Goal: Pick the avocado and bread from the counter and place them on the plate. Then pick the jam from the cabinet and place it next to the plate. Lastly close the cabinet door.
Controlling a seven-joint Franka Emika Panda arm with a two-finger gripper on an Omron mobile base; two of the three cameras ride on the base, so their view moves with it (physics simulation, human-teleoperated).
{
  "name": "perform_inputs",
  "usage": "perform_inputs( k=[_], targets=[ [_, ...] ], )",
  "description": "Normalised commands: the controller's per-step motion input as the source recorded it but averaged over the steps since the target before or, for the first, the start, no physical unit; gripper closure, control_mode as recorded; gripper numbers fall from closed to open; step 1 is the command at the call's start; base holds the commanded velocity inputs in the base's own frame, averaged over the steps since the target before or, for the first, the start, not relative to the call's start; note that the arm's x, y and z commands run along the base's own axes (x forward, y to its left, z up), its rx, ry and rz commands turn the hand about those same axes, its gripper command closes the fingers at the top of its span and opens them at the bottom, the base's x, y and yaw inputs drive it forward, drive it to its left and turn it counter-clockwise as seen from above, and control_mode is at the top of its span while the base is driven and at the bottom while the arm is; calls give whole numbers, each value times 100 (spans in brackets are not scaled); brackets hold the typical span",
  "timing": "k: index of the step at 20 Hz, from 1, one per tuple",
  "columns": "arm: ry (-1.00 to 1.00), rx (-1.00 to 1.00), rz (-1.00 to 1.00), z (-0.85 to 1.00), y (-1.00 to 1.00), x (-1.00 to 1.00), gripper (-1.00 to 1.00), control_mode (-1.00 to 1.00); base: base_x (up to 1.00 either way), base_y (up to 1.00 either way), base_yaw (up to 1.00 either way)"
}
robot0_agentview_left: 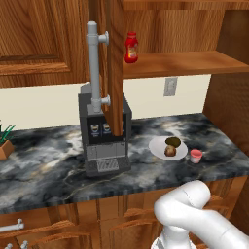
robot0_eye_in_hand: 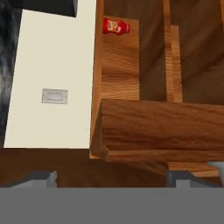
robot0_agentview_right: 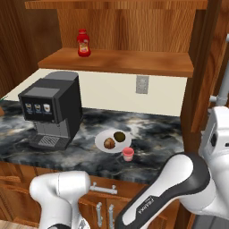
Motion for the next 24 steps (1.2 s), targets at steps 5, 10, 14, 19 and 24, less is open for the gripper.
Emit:
perform_inputs(
  k=[5,10,14,19,24],
  targets=[
    [3,-4,0,9,8,0,-100,-100,0,0,0],
    [6,-7,0,16,36,0,-100,-100,0,0,0],
    [11,-9,0,1,53,0,-100,-100,0,0,0],
    [5,-11,-1,0,73,16,-100,-100,0,0,0],
    [2,-12,-3,0,94,56,-100,-100,0,0,0]
  ],
)
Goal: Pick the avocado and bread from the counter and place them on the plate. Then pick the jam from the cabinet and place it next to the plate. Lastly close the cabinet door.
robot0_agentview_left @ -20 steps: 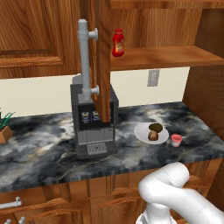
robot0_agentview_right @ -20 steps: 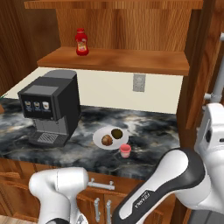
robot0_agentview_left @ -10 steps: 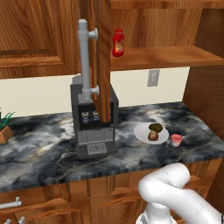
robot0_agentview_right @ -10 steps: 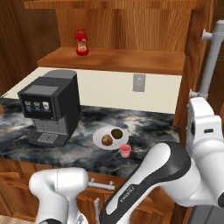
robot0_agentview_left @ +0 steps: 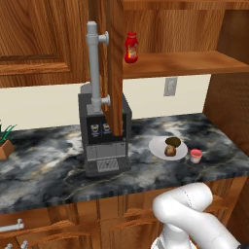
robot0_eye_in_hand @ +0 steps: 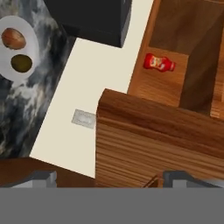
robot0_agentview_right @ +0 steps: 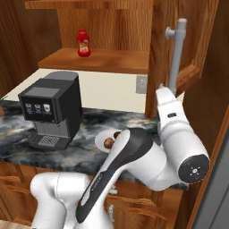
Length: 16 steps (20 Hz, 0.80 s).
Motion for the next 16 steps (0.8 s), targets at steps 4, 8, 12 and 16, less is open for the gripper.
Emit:
perform_inputs(
  k=[4,8,12,16],
  targets=[
    [0,-14,-4,0,100,88,-100,-100,0,0,0],
    [0,-10,-1,-2,80,100,-100,-100,0,0,0],
    [0,-4,0,-4,23,100,-100,-100,0,0,0],
    [0,-5,0,-6,8,100,-100,-100,0,0,0]
  ],
)
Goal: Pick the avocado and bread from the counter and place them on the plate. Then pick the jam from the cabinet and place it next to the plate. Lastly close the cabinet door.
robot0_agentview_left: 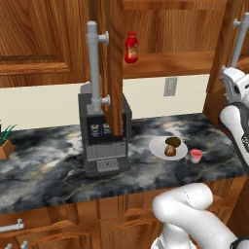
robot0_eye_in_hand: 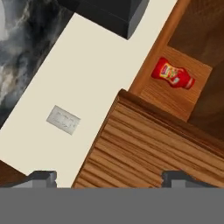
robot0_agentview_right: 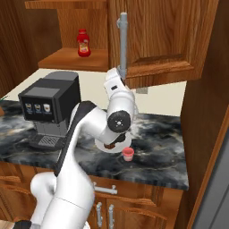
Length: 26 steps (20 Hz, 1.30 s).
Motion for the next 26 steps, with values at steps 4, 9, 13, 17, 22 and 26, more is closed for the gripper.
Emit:
perform_inputs(
  k=[4,9,13,17,22,26],
  targets=[
    [0,-6,0,-3,5,100,-100,-100,0,0,0],
    [0,-9,0,-15,7,100,-100,-100,0,0,0],
    [0,-10,-2,-24,0,100,-100,-100,0,0,0],
    [1,-5,-1,-21,0,100,-100,-100,0,0,0],
    [6,-4,0,-17,0,100,-100,-100,0,0,0],
    [11,-1,-2,-6,-2,100,-100,-100,0,0,0]
  ],
)
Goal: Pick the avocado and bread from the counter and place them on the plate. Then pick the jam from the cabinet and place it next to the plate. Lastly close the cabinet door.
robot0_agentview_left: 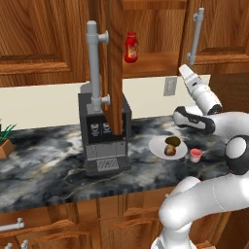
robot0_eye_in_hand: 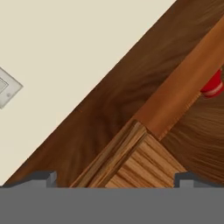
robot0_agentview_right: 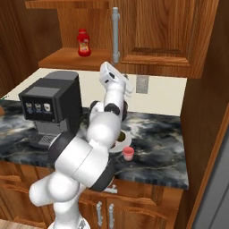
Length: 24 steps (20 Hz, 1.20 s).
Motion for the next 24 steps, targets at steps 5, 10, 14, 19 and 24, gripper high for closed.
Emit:
perform_inputs(
  k=[5,10,14,19,24],
  targets=[
    [23,0,-6,5,-4,96,-100,-100,0,0,0],
    [27,0,-6,45,3,-36,-100,-100,0,0,0],
    [16,-2,-10,56,6,-99,-100,-100,0,0,0],
    [9,-3,-9,49,8,-100,-100,-100,0,0,0],
    [10,-12,-9,27,36,-79,-100,-100,0,0,0]
  ],
)
